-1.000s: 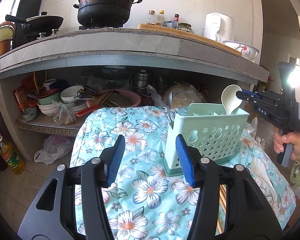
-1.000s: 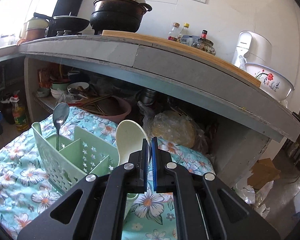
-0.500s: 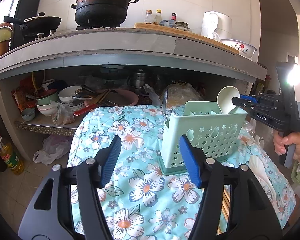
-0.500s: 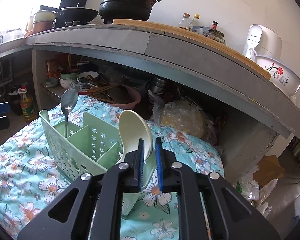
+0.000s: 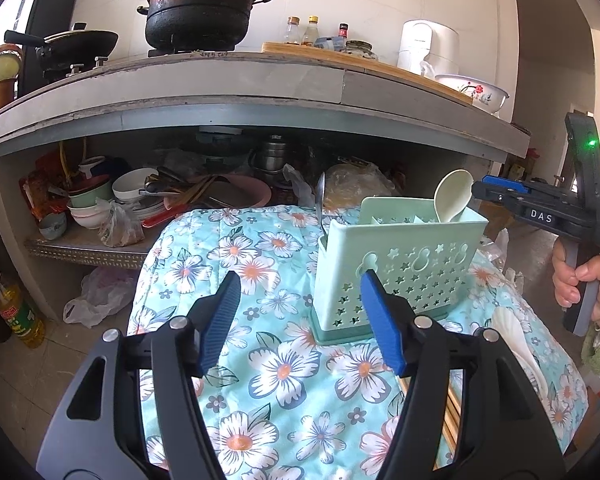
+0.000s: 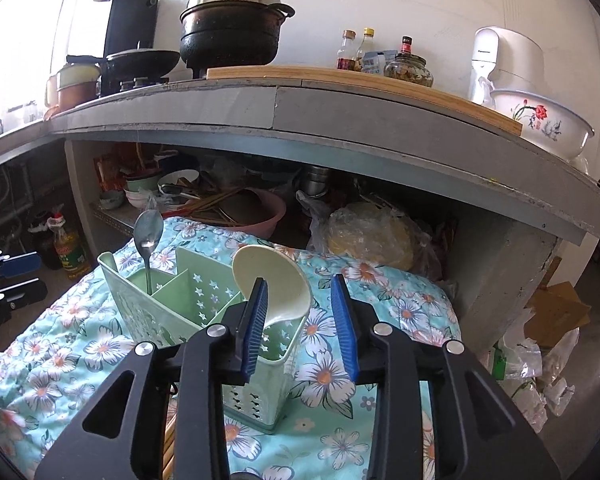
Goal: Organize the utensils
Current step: 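Lower the white plastic spoon into the green holder and open the right tool, then grasp the white rice paddle with the right tool while the left tool moves to the other metal spoon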
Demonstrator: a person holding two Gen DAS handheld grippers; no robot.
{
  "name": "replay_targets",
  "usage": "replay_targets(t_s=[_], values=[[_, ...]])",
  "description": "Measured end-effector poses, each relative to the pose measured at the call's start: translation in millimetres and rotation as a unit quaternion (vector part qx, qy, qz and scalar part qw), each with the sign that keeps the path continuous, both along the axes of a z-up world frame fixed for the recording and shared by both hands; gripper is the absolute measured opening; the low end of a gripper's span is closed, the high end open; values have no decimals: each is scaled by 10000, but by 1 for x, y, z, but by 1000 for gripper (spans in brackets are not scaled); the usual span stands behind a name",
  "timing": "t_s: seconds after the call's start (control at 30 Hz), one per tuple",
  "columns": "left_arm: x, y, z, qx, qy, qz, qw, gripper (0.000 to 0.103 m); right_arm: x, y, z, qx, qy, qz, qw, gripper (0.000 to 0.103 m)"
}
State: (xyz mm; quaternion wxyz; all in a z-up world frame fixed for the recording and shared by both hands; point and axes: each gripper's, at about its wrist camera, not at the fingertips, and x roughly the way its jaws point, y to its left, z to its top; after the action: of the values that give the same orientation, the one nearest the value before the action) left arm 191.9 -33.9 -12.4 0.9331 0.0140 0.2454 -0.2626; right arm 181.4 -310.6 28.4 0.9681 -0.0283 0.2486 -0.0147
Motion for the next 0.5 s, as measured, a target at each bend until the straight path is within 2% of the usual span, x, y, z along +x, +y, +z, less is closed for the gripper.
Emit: replay_targets(t_s=[0.27,0.37,0.5], values=[[-16,-7,1,-28,47,-214,9998,60,-54,-34,9,960,-101,-156,9952,42],[-24,-13,0,-15,109,-354,9993,60,-76,-49,-3,1394,163,-181,9899,48],[-37,-22,-5,4,222,-553,9982,60,-93,-66,-36,1853,756,-242,9795,49]])
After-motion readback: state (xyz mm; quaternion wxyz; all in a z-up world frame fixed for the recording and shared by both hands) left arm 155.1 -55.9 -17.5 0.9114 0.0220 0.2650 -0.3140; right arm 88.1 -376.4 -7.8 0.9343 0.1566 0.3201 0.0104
